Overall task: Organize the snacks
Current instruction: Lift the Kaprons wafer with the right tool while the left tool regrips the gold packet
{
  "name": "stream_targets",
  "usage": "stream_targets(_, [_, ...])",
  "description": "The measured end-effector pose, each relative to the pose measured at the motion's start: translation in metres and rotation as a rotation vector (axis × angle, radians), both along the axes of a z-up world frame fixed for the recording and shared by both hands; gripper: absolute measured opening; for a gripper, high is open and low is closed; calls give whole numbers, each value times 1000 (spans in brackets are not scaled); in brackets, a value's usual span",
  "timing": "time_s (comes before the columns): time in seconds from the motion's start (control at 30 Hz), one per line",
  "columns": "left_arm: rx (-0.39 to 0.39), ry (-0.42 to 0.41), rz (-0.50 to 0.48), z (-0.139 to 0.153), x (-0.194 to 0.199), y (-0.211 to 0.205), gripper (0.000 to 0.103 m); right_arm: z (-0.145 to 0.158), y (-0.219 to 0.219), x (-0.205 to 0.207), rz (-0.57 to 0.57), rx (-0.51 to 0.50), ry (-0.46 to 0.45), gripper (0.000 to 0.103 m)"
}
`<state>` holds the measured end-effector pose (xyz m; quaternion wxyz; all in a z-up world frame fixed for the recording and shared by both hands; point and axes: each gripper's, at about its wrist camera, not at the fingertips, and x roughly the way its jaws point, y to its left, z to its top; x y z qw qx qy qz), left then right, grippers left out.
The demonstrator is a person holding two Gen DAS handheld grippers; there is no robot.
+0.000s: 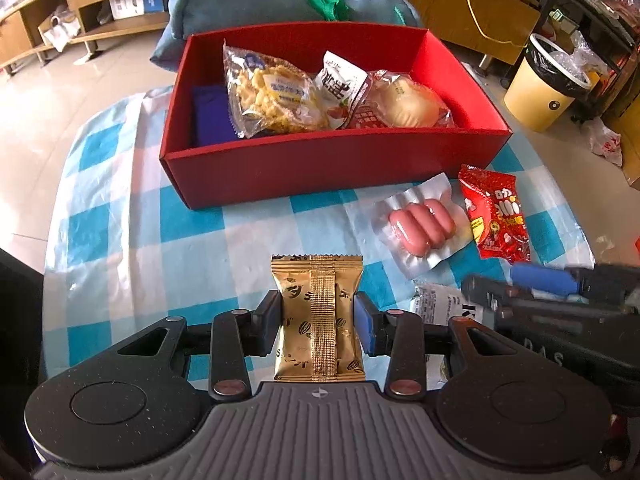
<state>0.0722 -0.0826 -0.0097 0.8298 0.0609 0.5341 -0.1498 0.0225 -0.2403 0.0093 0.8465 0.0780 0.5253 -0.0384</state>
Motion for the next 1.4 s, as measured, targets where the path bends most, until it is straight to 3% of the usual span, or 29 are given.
stream_targets(0.23, [-5,33,4,-4,1,1,47,-24,0,1,-76,72,91,42])
stream_targets(0.57, [-1,74,62,-16,10,13,43,-33,16,5,-86,85,104,49])
stream_targets(0.63, [-33,115,102,-21,17,19,51,-32,16,4,-88,95,103,50])
stream_targets(0.7, [-74,150,146,-24,22,28,53,-27,15,2,-91,122,83,50])
stream_targets(0.83, [-79,106,165,-16,22,31,66,-22,21,-1,-60,104,69,57])
stream_targets(0.97, [-88,117,163,-19,25,22,68,-37,36,1,-12,72,116,58])
stream_targets(1.07, [-65,125,172,-27,30,13,72,-42,43,1,19,17,88,58])
stream_targets(1.1, [-53,128,176,-30,31,12,72,-41,44,1,31,-6,83,53])
stream_targets(1.23, [-13,142,188,-44,35,8,65,-40,28,-5,12,-14,99,52])
stream_targets(1.3, [7,125,173,-42,32,5,52,-38,18,-11,-8,-17,91,52])
stream_targets(1.4, [1,122,169,-41,31,4,48,-30,5,-18,-36,3,65,52])
